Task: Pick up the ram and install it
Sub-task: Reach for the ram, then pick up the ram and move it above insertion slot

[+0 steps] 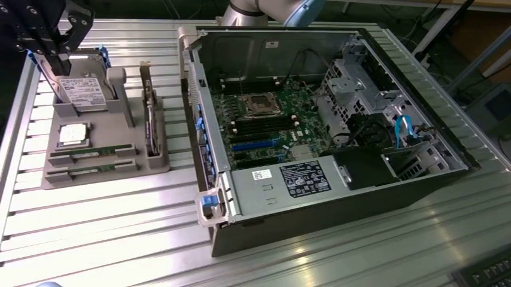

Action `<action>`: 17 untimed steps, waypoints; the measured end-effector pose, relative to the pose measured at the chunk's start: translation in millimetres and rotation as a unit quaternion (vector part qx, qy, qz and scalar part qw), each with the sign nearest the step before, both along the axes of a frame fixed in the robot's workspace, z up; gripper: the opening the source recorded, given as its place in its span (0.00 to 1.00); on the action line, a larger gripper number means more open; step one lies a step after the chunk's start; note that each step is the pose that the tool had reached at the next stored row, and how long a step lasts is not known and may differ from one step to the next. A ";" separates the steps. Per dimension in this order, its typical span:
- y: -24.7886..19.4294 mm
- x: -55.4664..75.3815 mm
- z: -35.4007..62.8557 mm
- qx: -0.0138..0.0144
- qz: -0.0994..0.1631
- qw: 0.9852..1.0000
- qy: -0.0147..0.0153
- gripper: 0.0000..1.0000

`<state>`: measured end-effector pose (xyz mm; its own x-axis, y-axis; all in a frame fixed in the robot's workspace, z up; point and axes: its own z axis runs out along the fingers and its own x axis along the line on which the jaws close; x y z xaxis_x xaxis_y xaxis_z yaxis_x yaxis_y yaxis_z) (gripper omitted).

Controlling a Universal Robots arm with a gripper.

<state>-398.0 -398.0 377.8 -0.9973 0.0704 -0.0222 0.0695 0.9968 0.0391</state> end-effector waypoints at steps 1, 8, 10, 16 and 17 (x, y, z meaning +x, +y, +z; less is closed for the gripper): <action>0.0 0.0 -0.1 0.000 0.000 1.000 0.000 0.11; 0.0 0.0 -0.2 0.000 0.000 1.000 0.000 0.11; 0.0 0.0 -0.1 0.000 0.000 1.000 0.000 0.11; -0.4 0.0 -1.3 0.000 0.000 1.000 0.000 0.11; -0.4 0.1 -4.6 0.000 0.000 1.000 -0.001 0.11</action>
